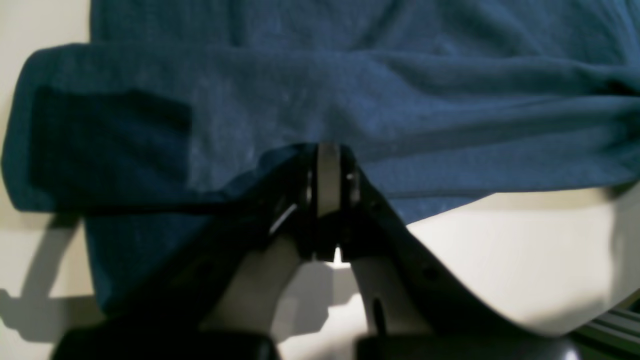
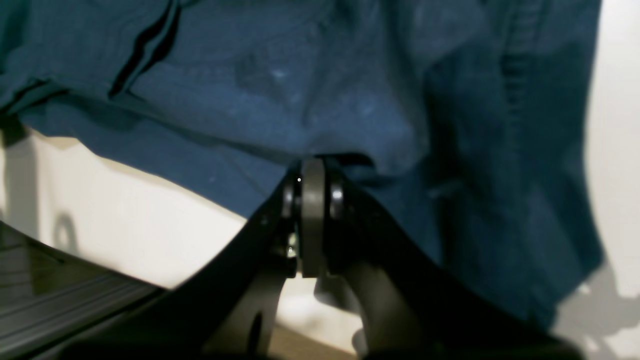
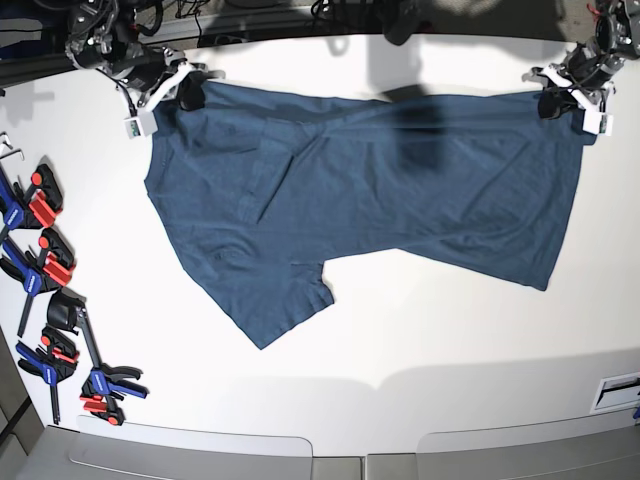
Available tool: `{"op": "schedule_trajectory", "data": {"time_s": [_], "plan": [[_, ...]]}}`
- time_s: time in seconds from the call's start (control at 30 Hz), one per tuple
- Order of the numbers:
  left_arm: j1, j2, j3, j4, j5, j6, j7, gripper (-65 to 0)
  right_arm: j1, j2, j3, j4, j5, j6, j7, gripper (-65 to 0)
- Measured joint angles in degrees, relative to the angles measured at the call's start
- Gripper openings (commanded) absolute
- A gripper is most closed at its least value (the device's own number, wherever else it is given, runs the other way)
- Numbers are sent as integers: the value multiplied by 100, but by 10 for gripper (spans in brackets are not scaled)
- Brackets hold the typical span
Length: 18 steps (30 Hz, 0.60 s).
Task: Fold the T-shirt properly
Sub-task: 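Lift the folded edge and pull the shirt toward the robot with both grippers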
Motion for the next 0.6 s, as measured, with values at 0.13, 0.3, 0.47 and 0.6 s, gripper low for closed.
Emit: {"op": "schedule_trajectory", "data": {"time_s": [0.13, 0.3, 0.47, 0.6], "plan": [[109, 15, -15, 7, -107, -28, -4, -650, 2, 0, 0, 79, 2, 0, -63, -650], [319, 140, -33, 118, -133, -153, -4, -650, 2, -4, 0, 79, -122, 2, -98, -650], [400, 170, -37, 175, -136, -179, 4, -650, -94, 0, 0, 79, -365, 2, -33, -650], [535, 173, -35, 260, -153, -201, 33, -650, -356, 0, 0, 87, -343, 2, 199, -650]]}}
